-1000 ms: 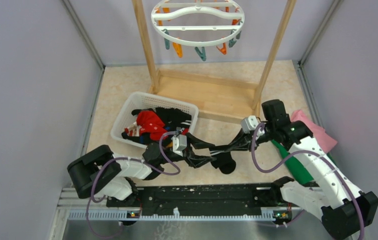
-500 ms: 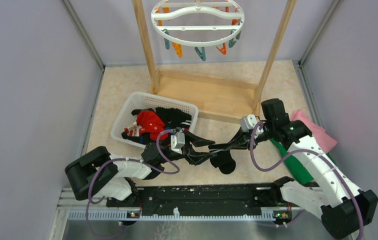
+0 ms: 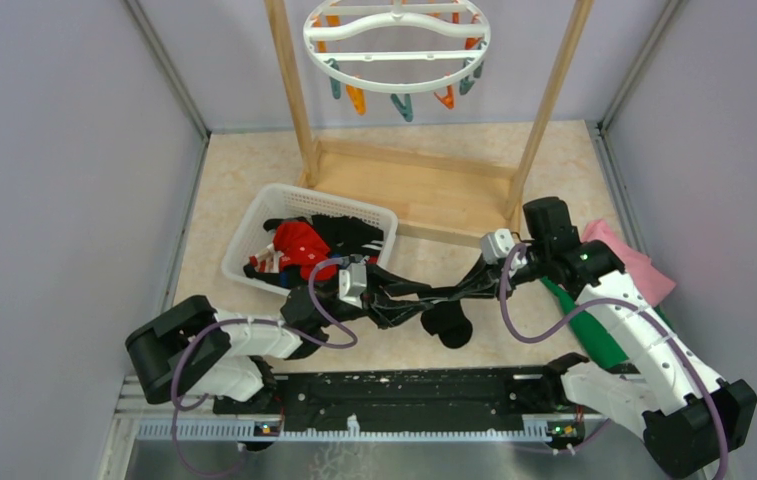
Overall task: Clip the socks to the hanger
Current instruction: Pick up the sock from the bin.
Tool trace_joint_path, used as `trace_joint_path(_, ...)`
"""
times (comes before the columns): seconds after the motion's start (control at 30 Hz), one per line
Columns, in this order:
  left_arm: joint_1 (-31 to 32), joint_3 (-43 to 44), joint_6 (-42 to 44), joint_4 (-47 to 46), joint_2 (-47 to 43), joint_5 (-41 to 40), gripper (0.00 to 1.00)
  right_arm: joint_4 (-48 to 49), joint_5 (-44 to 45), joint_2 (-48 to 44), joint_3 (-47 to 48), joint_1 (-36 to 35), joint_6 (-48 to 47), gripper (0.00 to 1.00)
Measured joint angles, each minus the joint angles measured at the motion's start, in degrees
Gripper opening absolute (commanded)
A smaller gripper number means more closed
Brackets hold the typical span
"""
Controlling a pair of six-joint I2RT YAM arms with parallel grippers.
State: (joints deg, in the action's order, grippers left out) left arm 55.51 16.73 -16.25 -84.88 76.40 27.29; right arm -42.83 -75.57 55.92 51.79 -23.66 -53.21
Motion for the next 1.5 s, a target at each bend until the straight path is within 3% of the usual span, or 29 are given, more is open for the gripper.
trace_joint_path(0.23,0.1,0.2,-0.5,0.0,-0.2,0.0,0.44,0.0,0.3,0.0,0.0,0.0,0.3,0.00)
trace_joint_path(0.3,0.1,0.3,-0.7,0.0,-0.2,0.0,0.27,0.0,0.5,0.0,0.0,0.0,0.3,0.00)
trace_joint_path(0.37,0.1,0.6,-1.4,0.0,-0.2,0.1,0.00,0.0,0.5,0.0,0.0,-0.1,0.3,0.00)
trace_joint_path(0.53,0.2,0.9,-1.6,0.0,-0.2,0.2,0.00,0.0,0.5,0.0,0.0,-0.2,0.4,0.03)
trace_joint_path(0.63,0.2,0.9,-1.3,0.0,-0.3,-1.0,0.00,0.2,0.5,0.0,0.0,-0.2,0.9,0.42)
trace_joint_path(0.7,0.2,0.2,-0.9,0.0,-1.0,-2.4,0.00,0.9,0.5,0.0,0.0,-0.2,2.6,0.61)
trace_joint_path(0.8,0.2,-1.2,-0.2,0.2,-4.0,-4.5,0.00,2.8,0.9,0.0,0.0,0.4,6.1,0.80)
trace_joint_path(0.97,0.2,-0.6,1.0,6.7,-14.2,-9.2,0.00,1.0,5.1,2.2,5.3,1.3,9.6,0.81)
trace_joint_path(1.23,0.2,7.1,5.0,26.4,-24.2,-13.6,0.00,-7.0,19.3,11.8,29.4,1.3,13.6,0.81)
trace_joint_path(1.4,0.2,7.9,7.3,32.9,-24.3,-15.1,0.00,-5.6,32.3,12.1,33.5,1.3,20.7,0.78)
trace_joint_path(1.5,0.2,7.9,9.1,34.8,-24.3,-16.3,0.00,-0.3,38.5,10.8,30.3,1.3,23.7,0.67)
